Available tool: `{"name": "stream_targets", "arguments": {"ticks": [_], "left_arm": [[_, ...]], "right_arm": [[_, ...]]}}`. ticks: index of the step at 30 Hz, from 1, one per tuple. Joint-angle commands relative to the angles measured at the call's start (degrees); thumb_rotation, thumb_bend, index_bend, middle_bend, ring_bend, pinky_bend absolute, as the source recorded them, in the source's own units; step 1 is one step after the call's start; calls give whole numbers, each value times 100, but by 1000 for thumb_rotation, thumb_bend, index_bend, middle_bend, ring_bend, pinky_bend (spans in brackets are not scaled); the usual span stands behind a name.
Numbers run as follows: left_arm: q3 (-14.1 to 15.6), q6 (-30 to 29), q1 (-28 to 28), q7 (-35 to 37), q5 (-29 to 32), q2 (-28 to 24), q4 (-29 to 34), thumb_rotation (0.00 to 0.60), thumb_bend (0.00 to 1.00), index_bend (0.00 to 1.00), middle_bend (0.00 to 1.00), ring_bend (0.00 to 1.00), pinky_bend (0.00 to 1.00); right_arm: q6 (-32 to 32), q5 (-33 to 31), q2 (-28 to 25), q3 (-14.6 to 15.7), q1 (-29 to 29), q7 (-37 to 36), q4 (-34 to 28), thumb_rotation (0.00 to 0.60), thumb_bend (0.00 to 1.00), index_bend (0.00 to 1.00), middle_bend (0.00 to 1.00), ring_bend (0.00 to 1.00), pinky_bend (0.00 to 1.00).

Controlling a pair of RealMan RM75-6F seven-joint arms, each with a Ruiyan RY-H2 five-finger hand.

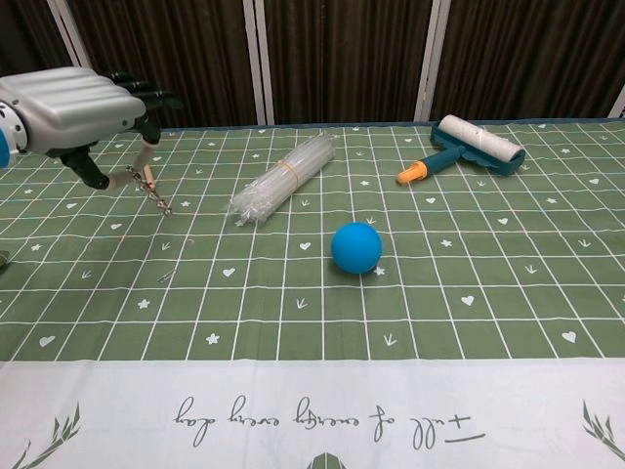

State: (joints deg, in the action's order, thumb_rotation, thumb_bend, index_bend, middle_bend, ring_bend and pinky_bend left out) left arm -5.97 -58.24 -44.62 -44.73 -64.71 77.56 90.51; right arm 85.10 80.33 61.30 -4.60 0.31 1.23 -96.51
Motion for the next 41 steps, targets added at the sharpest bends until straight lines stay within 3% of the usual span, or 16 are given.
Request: {"name": "stream_targets", "arguments": {"ticks": [1,9,41], "left_arm": [[135,-36,31,-137,-46,8,143,600,440,614,0,0,0],[335,-88,94,-297,-94,93,197,600,441,614,0,0,0],[514,-160,273,-240,-39,173,143,600,441,625,0,0,0]], "right_arm": [[4,-7,1,-5,-1,9,-2,600,98,74,0,0,41],[32,19,6,4,-11,40,0,600,98,74,0,0,41],[64,20,7,0,-31,64,-24,600,99,73,0,0,41]]}}
